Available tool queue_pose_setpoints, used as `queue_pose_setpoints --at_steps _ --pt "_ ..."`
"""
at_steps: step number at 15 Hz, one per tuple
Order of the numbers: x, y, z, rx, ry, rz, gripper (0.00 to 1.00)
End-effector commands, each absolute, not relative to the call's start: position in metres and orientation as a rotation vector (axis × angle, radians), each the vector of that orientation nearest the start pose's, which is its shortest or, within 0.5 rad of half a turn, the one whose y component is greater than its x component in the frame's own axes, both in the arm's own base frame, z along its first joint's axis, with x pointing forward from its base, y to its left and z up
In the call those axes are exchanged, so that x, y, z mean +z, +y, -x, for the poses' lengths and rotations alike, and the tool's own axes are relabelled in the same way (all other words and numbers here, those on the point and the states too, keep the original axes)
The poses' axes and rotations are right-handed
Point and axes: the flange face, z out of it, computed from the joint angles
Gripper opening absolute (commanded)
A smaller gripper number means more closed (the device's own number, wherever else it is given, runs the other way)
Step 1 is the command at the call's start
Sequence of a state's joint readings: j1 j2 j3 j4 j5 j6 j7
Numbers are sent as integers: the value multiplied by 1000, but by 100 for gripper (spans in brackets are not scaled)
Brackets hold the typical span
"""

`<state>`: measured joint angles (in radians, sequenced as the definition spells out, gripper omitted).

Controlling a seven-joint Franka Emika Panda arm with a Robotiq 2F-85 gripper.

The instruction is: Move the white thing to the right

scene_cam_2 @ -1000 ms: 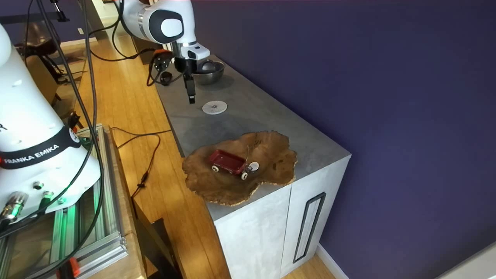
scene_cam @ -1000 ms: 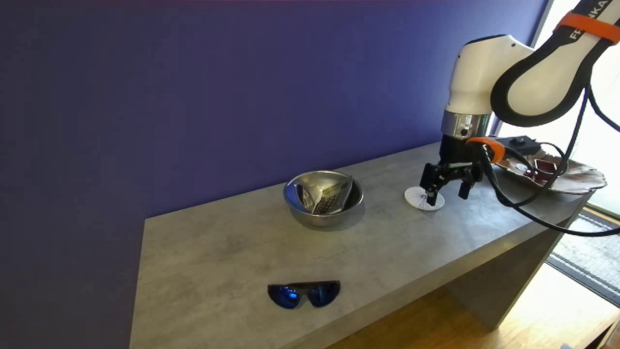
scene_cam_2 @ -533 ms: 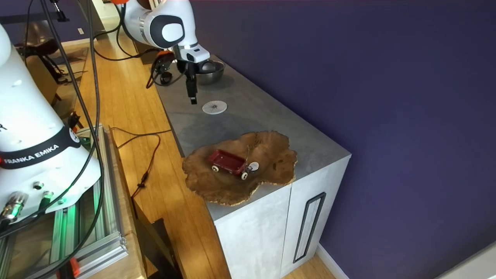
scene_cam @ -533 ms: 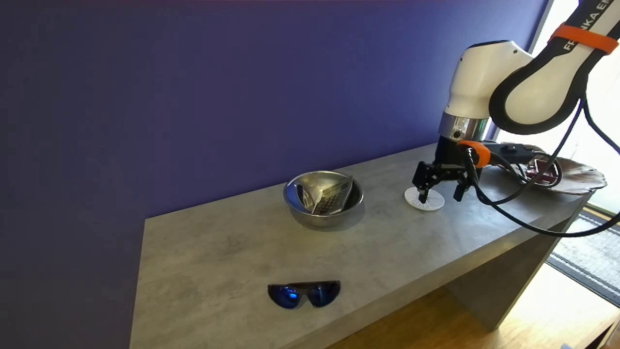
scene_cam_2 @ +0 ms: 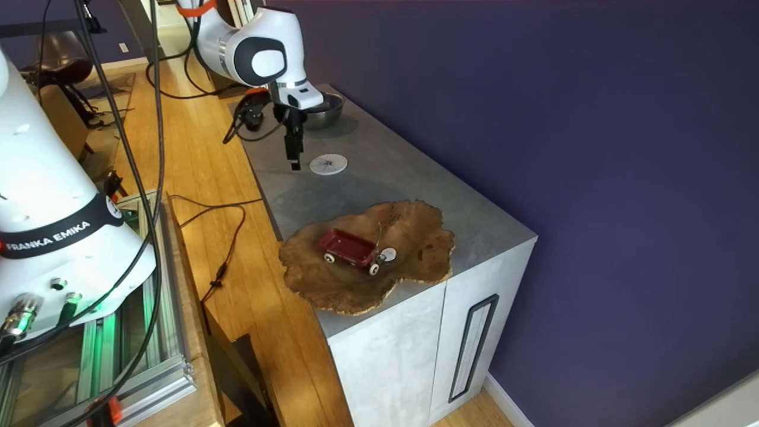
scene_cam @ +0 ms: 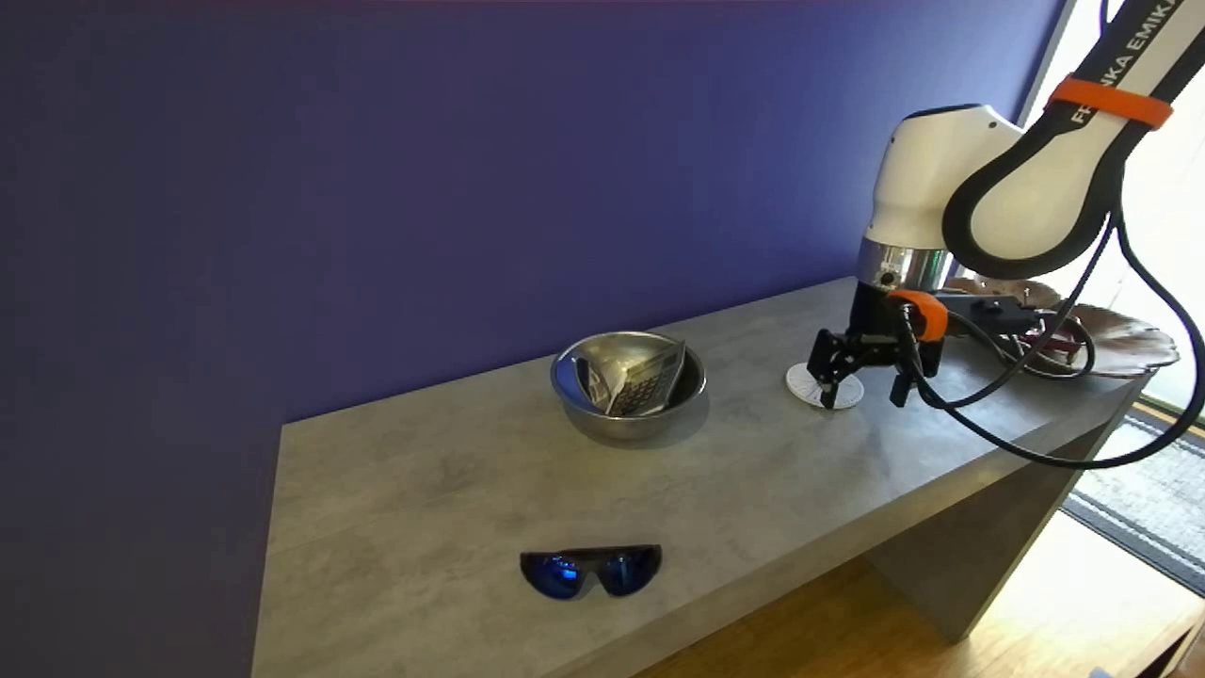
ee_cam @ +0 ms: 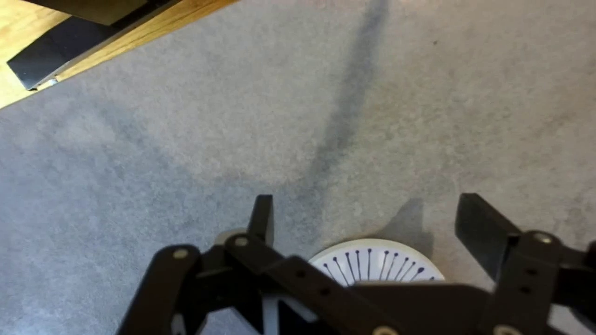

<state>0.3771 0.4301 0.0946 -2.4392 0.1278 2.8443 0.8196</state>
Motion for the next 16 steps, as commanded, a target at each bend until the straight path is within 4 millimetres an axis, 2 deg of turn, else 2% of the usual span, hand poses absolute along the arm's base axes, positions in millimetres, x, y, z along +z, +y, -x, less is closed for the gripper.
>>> queue_pose_setpoints --at_steps 1,8,12,16 --pt "122 213 -434 136 682 2982 100" --pt "108 208 -444 158 691 2993 100" --pt "106 206 -448 129 697 3008 100" --pt "105 198 -461 67 720 3038 100"
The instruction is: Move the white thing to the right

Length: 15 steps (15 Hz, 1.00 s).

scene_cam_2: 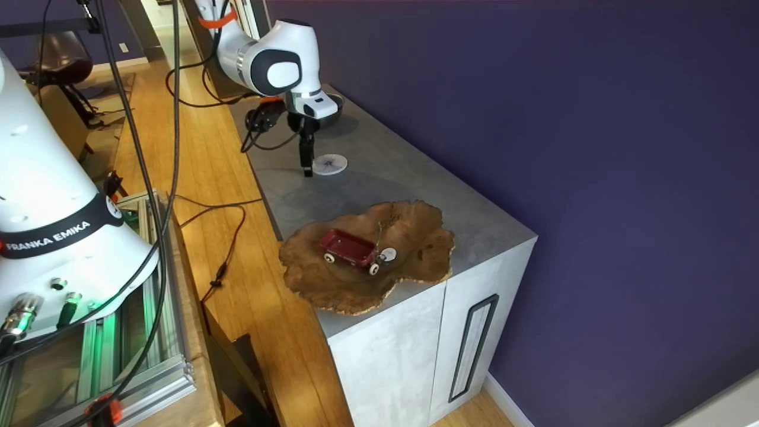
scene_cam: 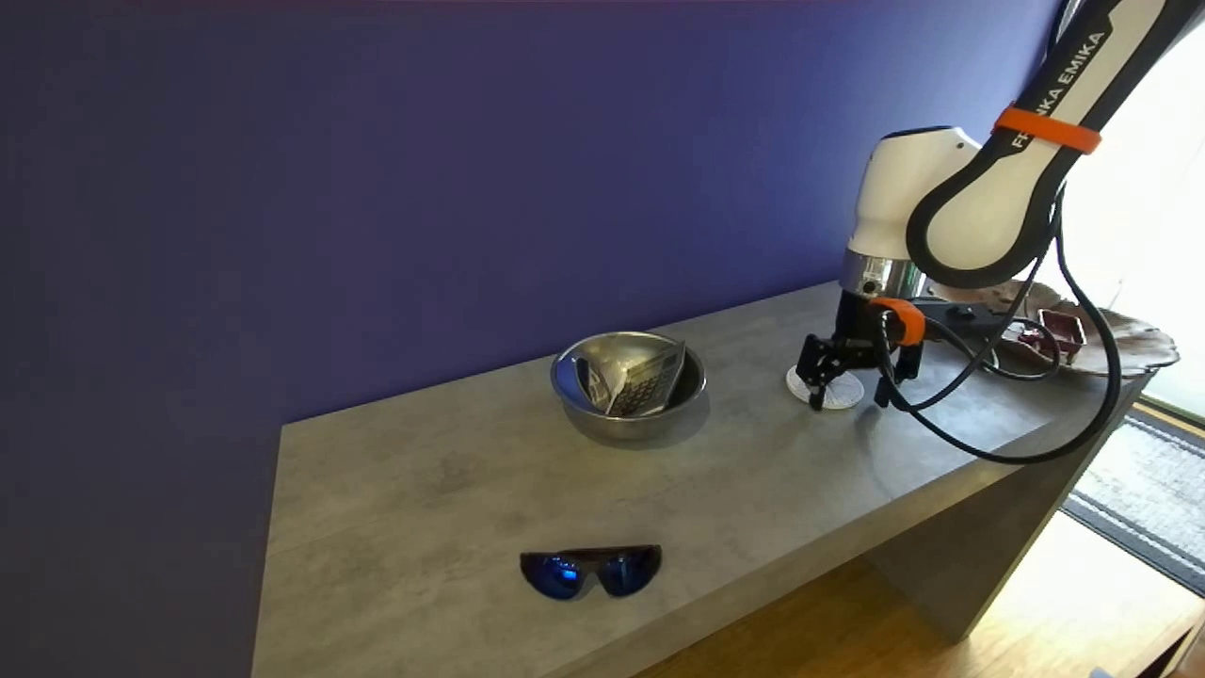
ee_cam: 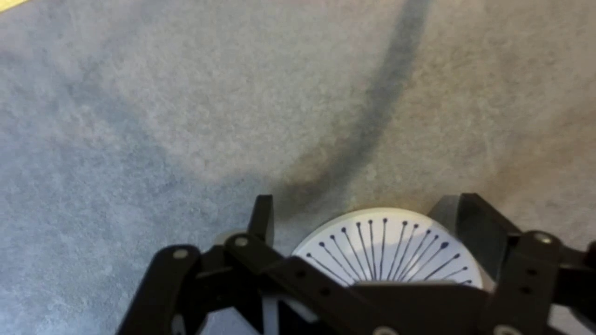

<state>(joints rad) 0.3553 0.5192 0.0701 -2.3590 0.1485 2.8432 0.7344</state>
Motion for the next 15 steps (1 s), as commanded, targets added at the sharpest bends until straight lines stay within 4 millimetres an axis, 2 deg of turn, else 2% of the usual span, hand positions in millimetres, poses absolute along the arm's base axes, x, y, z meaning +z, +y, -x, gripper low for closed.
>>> queue_pose_setpoints --at_steps 1,5,9,15 --pt "105 197 -465 53 725 3048 100" --pt "103 188 -482 -13 772 3071 100" --pt "100 170 -500 -33 859 3053 100" --pt "109 112 -535 -110 1047 2989 100"
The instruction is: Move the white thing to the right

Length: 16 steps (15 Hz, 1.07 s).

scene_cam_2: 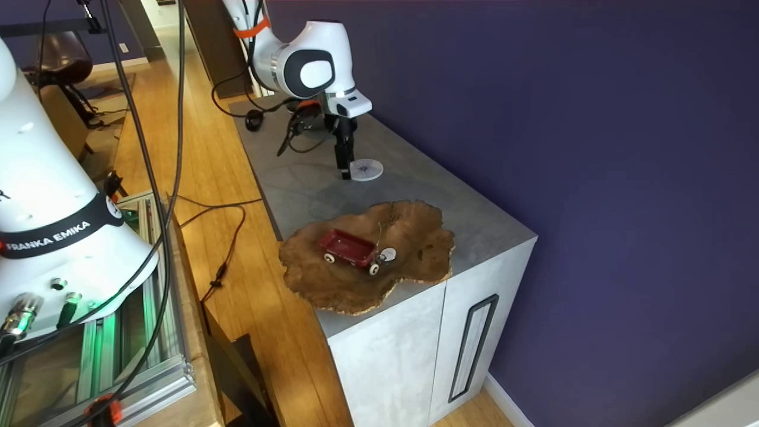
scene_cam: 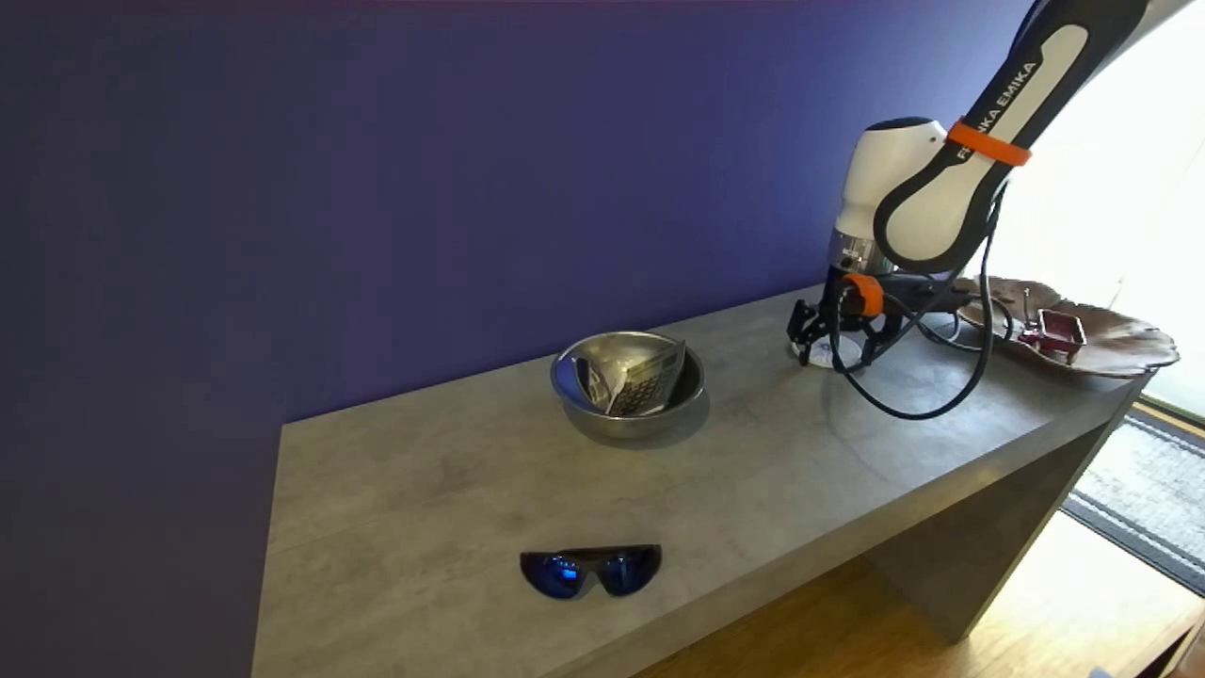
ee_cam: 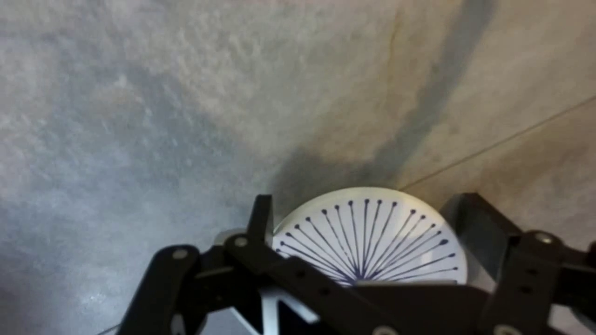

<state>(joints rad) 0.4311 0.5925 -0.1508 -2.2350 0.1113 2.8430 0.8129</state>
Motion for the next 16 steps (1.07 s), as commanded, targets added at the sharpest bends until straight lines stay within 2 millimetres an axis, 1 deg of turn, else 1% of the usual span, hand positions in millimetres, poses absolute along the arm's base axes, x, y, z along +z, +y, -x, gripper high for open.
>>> queue_pose_setpoints --at_steps 1,4,6,8,9,11,14,15,16 --pt "112 101 -542 -124 1075 2977 100" --pt "119 75 -564 -152 1137 2937 100" --pt "120 61 -579 -166 1176 2906 100" --pt "127 61 -583 -162 1191 2873 100" --pt "136 69 -575 -148 1170 2863 100" --pt "145 88 -547 -115 1150 2896 100" --pt "145 111 -503 5 1143 2976 100" --pt "145 120 -492 27 1128 2983 100" --pt "145 129 -486 13 1094 2976 100"
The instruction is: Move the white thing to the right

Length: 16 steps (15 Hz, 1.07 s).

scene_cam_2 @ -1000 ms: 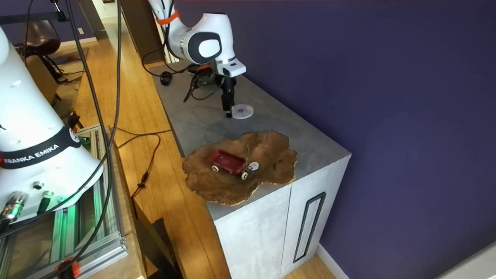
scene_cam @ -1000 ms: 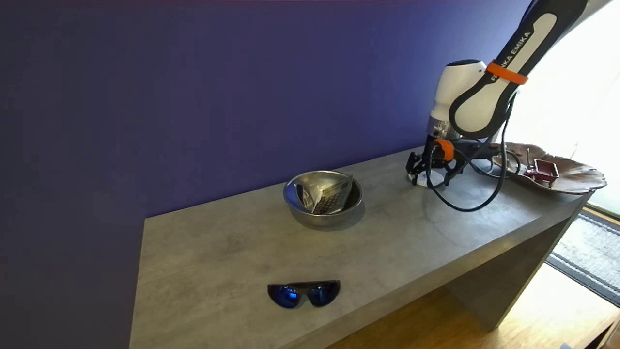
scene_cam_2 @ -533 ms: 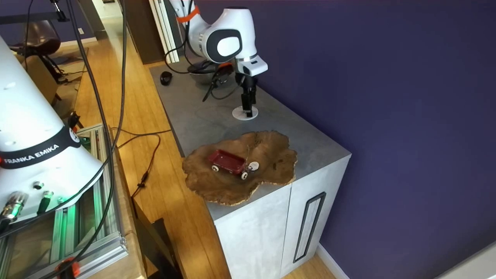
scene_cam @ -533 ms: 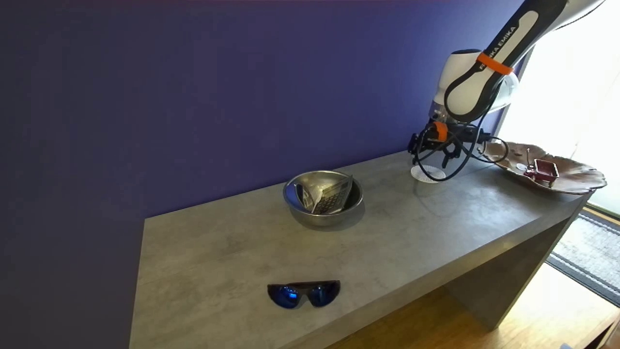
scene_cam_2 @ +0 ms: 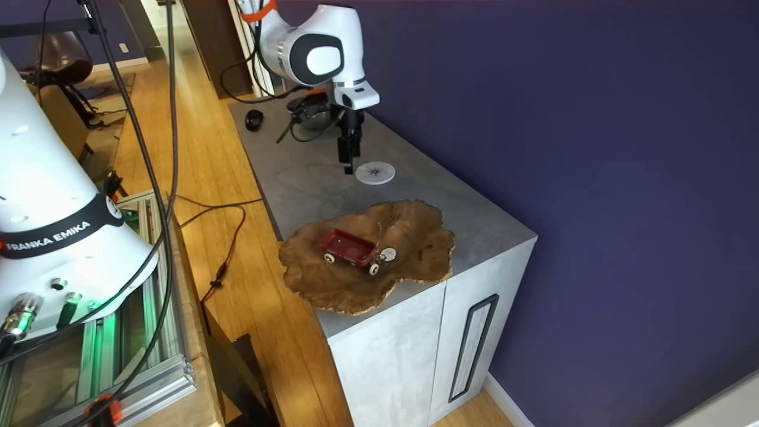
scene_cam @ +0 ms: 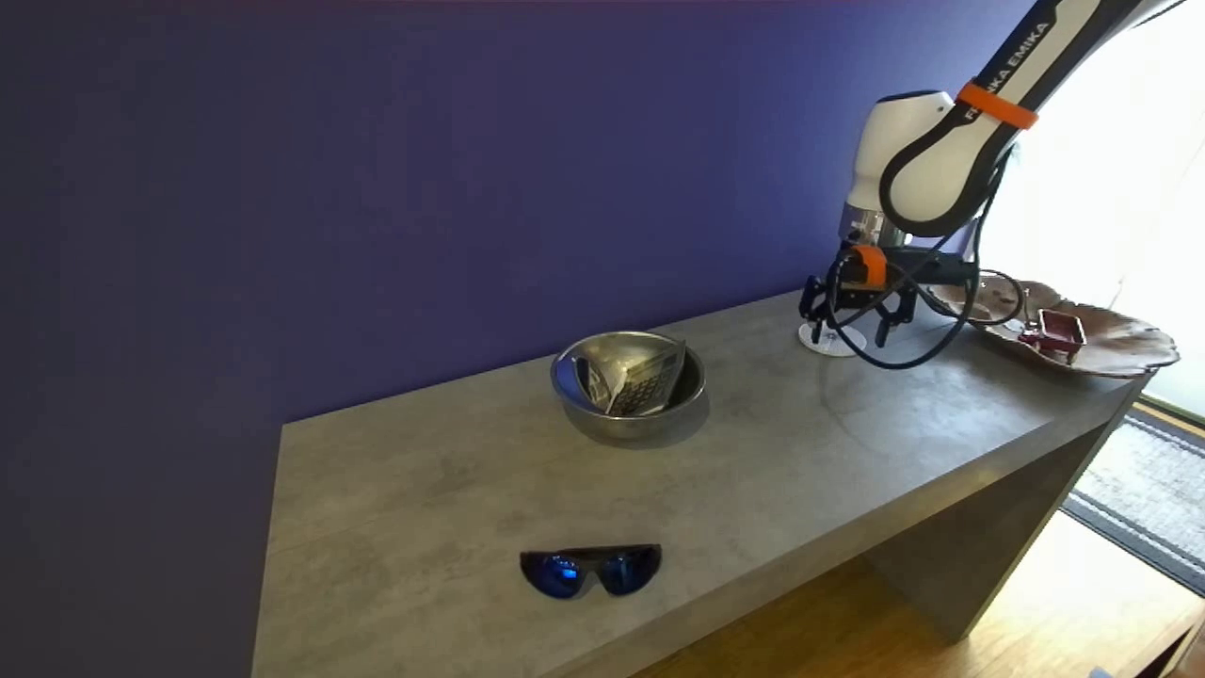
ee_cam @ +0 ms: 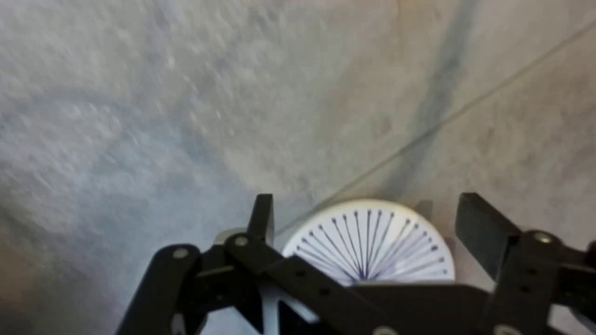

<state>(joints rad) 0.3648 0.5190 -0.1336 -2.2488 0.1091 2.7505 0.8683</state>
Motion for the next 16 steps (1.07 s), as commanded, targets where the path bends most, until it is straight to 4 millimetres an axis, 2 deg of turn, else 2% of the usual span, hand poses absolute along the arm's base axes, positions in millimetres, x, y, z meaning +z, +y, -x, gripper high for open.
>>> queue_pose_setpoints --at_steps 1,4,6,11,16 --pt "145 138 -481 4 1063 2968 100" --pt "142 140 -481 -75 1071 2926 100" --pt "139 128 -484 -122 1111 2895 100" --pt "129 106 -490 -91 1156 2877 100" --pt "125 107 -502 -116 1106 2903 100"
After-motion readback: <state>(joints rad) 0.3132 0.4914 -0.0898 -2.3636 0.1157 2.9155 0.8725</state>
